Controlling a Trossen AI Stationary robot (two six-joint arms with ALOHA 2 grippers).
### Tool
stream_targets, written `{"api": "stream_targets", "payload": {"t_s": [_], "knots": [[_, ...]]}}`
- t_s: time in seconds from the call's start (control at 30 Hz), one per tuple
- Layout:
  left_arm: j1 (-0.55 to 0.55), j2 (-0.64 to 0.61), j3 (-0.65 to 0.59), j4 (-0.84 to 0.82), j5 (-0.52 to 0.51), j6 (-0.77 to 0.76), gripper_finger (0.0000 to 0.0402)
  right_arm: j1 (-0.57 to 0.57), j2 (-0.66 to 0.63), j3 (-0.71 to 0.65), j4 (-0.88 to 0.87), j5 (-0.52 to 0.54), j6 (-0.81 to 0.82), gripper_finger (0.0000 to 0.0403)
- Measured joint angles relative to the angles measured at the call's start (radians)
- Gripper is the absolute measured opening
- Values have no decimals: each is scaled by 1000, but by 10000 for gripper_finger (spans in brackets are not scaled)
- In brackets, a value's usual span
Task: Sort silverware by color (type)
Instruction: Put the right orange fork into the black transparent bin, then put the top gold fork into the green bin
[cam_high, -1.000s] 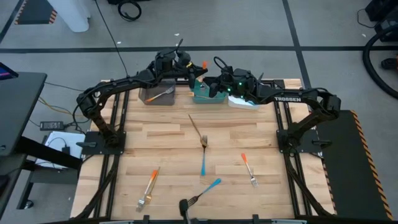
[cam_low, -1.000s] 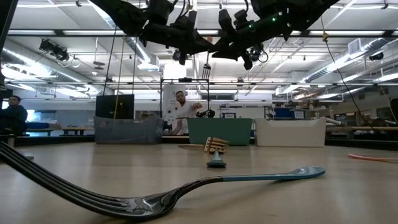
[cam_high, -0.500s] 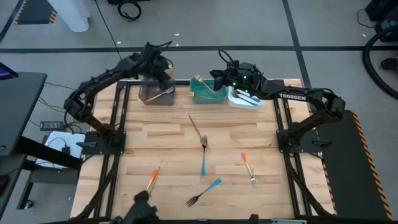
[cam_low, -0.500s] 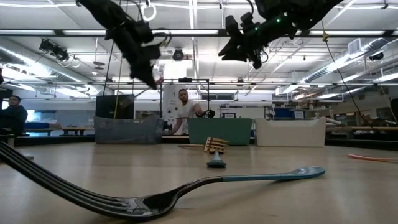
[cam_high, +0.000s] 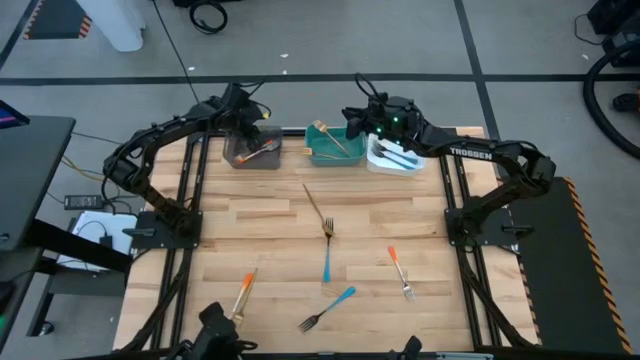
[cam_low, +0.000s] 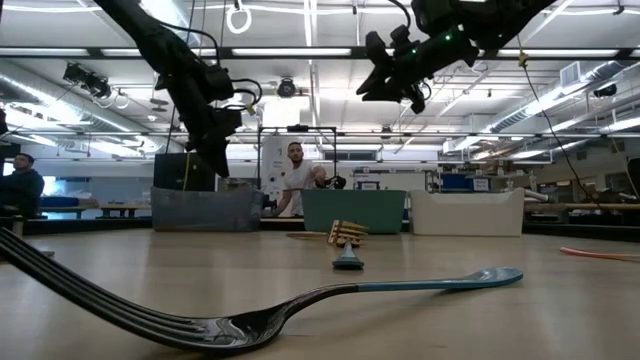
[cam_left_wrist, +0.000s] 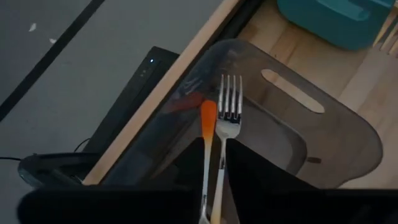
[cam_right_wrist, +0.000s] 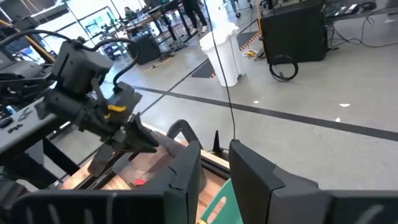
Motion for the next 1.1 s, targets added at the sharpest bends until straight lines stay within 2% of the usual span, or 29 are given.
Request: {"api": "stream_targets", "payload": {"t_s": [0.17,0.47,0.63,0.77,0.93,1.1], "knots": [[0,0,16,-22,-2,-3,97,-9,0,0,4,11,0,91],[-64,-2,130,-107,4,-48,92,4,0,0,23,16,7,91],[-117,-25,145,-139,120,-71,91,50,0,0,-10,-7,-9,91],[-159,-50,145,-211,208,-94,91,90,0,0,-131,-7,-10,91],[-207,-94,143,-346,208,-117,91,152,0,0,-317,-21,54,91],[-264,-142,143,-430,208,-208,91,234,0,0,-550,-59,96,91]]}}
